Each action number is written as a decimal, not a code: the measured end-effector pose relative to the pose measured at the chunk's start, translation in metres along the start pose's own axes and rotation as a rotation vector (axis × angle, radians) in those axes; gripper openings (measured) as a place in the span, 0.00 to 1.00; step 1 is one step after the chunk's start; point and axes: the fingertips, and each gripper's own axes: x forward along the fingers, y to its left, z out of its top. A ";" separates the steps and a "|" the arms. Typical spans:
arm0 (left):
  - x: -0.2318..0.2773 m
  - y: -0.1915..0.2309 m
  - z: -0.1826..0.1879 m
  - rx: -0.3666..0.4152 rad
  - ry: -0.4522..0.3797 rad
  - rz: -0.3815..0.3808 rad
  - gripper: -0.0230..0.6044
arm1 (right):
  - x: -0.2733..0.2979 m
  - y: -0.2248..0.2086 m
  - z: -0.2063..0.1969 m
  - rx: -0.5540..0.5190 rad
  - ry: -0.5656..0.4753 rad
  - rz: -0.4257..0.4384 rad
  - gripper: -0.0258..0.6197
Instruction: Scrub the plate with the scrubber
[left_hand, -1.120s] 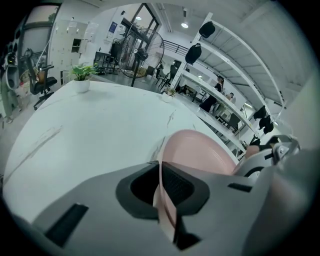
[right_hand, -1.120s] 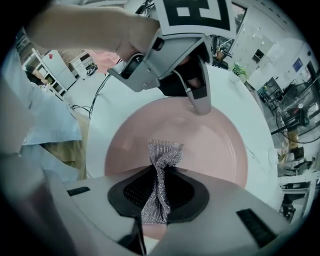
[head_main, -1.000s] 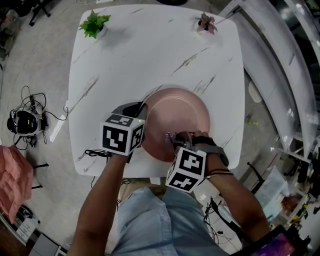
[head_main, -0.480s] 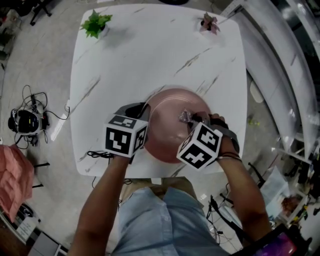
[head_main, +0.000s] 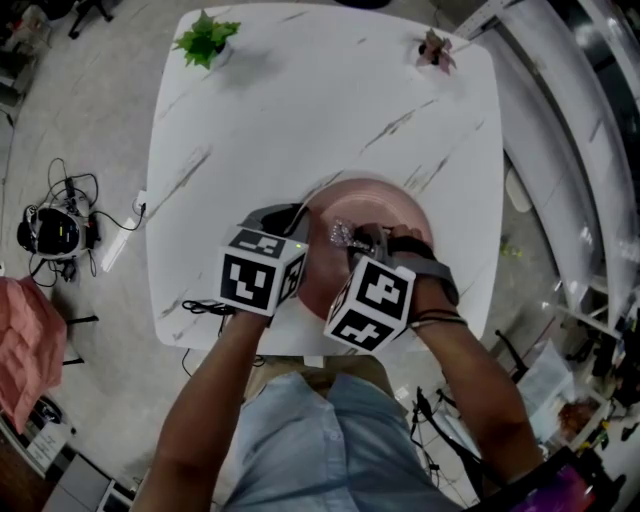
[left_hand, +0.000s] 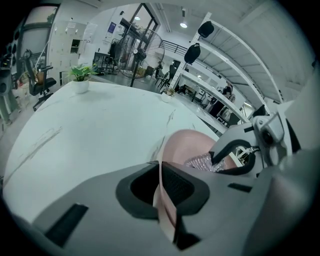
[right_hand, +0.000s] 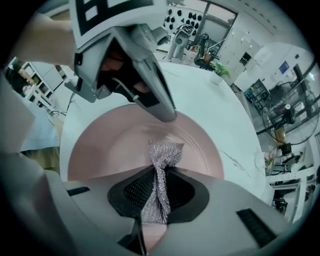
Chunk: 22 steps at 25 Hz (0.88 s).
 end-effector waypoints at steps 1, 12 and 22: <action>0.000 0.000 0.000 0.000 0.000 0.000 0.07 | -0.001 0.008 0.003 -0.016 -0.008 0.013 0.16; 0.000 0.004 -0.001 0.014 -0.007 0.017 0.07 | -0.022 0.077 -0.035 -0.117 0.073 0.155 0.16; -0.037 -0.001 0.000 0.024 -0.101 0.050 0.29 | -0.092 -0.020 -0.088 0.233 -0.028 -0.121 0.17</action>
